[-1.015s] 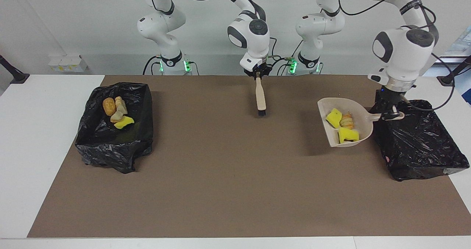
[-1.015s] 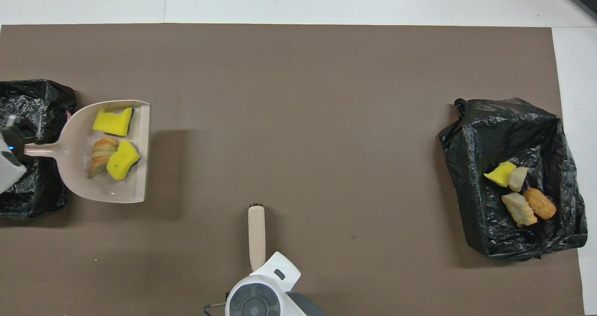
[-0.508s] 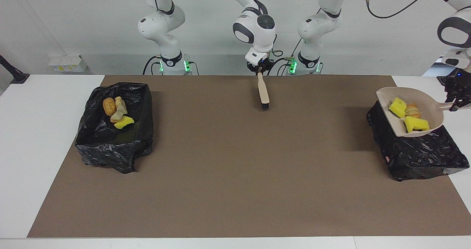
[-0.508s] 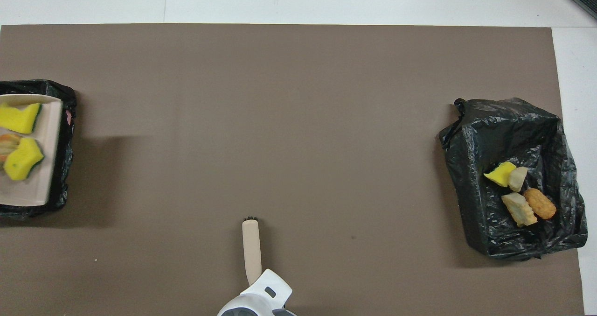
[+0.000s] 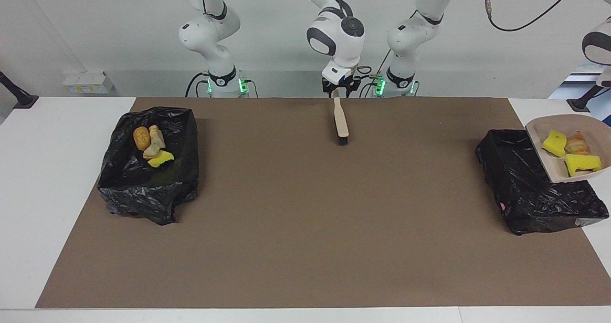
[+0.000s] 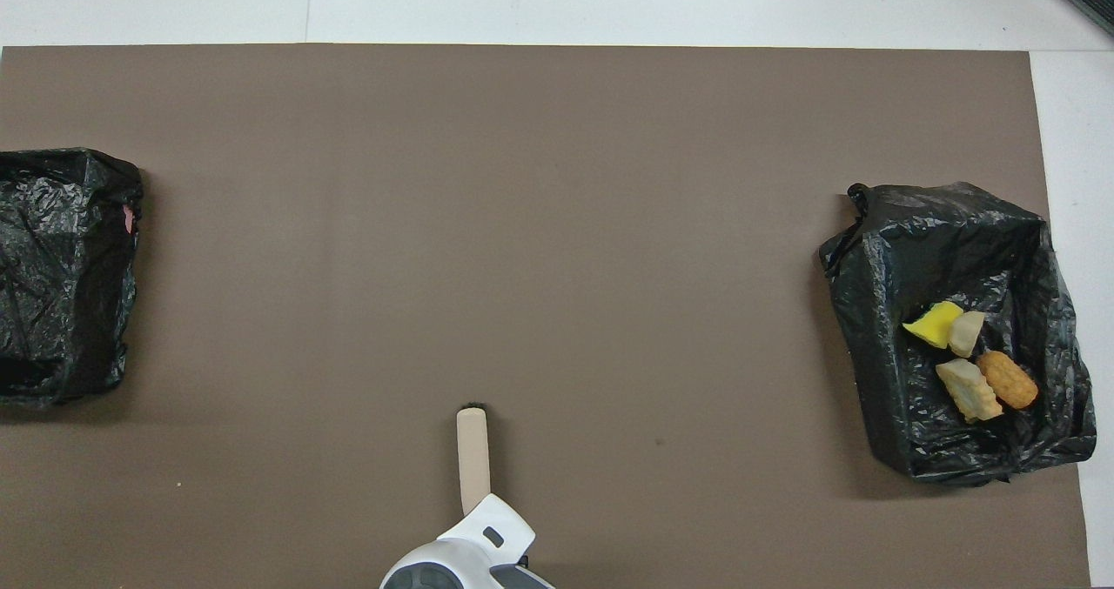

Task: Sweep and dump trash in bin
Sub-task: 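Tip the dustpan with the left gripper to dump pieces into the bag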

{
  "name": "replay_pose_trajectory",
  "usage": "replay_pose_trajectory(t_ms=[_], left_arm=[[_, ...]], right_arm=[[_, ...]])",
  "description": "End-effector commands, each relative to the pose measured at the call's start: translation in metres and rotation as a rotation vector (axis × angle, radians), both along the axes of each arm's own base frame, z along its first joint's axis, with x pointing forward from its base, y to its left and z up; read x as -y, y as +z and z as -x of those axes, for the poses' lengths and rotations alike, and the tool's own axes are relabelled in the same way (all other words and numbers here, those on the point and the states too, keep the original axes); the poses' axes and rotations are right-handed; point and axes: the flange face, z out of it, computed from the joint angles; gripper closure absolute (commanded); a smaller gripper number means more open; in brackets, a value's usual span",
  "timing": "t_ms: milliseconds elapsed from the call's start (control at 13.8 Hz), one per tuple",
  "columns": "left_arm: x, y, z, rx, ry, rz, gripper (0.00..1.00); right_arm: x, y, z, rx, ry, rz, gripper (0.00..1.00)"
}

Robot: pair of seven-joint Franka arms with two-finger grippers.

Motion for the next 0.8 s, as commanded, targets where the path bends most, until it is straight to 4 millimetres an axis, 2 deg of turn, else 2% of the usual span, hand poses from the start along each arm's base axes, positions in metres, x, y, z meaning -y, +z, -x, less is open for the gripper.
replay_pose_trajectory(t_ms=[0, 145, 218, 290, 435, 580, 725], left_arm=[[0.007, 0.006, -0.009, 0.018, 0.030, -0.153, 1.00], [0.037, 0.002, -0.019, 0.020, 0.023, -0.207, 1.00], [0.040, -0.002, -0.014, 0.015, 0.037, -0.232, 1.00], [0.055, -0.011, -0.012, 0.012, 0.033, -0.266, 1.00], [0.066, -0.014, -0.001, 0.005, 0.056, -0.355, 1.00], [0.083, -0.011, -0.002, -0.017, 0.051, -0.435, 1.00], [0.096, -0.004, -0.001, -0.013, 0.086, -0.533, 1.00]], right_arm=[[-0.001, 0.033, -0.031, 0.020, -0.015, 0.027, 0.00], [0.016, 0.050, -0.052, 0.012, 0.029, 0.048, 0.00], [0.027, 0.065, -0.066, 0.009, 0.046, 0.045, 0.00], [0.043, 0.076, -0.084, -0.004, 0.061, 0.049, 0.00], [0.077, 0.098, -0.117, -0.003, 0.118, 0.027, 0.00], [0.113, 0.112, -0.152, 0.012, 0.148, 0.019, 0.00], [0.142, 0.126, -0.177, 0.051, 0.193, 0.060, 0.00]])
